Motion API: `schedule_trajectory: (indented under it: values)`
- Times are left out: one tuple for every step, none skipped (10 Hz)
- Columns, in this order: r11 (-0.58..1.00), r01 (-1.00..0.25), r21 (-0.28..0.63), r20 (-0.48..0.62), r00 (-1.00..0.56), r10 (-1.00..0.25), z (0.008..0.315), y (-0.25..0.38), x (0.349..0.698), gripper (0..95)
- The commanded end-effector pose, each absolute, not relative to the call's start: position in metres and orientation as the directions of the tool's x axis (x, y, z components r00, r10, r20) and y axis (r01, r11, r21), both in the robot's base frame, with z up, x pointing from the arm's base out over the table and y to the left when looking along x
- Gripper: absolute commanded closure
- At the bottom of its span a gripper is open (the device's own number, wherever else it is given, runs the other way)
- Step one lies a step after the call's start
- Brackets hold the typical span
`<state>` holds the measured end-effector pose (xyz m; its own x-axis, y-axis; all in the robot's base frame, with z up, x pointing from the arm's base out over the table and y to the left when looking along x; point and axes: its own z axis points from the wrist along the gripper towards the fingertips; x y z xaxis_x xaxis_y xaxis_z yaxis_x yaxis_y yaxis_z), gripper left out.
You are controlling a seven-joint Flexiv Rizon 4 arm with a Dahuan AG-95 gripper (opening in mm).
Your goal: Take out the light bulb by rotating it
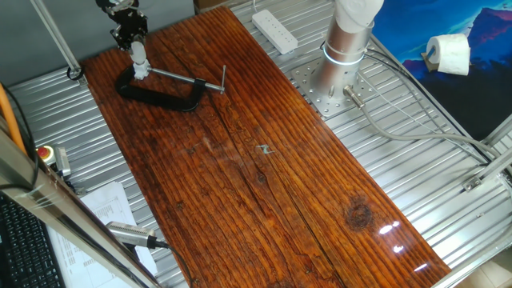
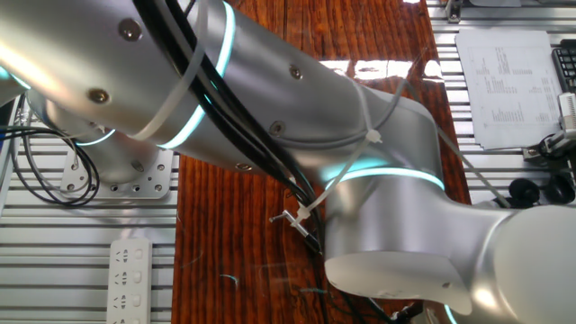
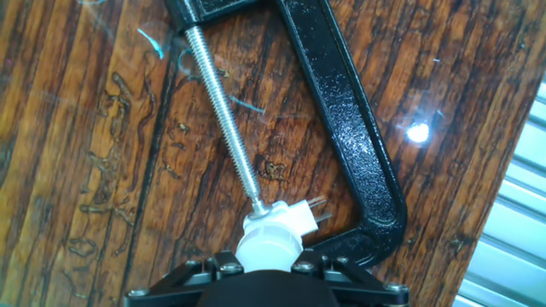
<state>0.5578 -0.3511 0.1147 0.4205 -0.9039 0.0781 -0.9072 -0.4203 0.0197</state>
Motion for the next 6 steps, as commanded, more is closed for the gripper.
schedule_trajectory:
  values:
    - [-0.418,-0.908,0.028,0.079,0.419,-0.905,0.1146,-0.3511,0.5608,38.0]
    - [-0.419,-0.907,0.027,0.074,0.420,-0.904,0.1147,-0.3514,0.5608,38.0]
    - [-0.421,-0.907,0.025,0.070,0.422,-0.904,0.1140,-0.3513,0.5612,38.0]
    - [-0.410,-0.912,0.025,0.070,0.410,-0.909,0.1141,-0.3513,0.5616,19.0]
    - [-0.379,-0.925,0.028,0.065,0.380,-0.923,0.1151,-0.3510,0.5630,19.0]
    - [-0.329,-0.944,0.031,0.064,0.330,-0.942,0.1177,-0.3504,0.5661,19.0]
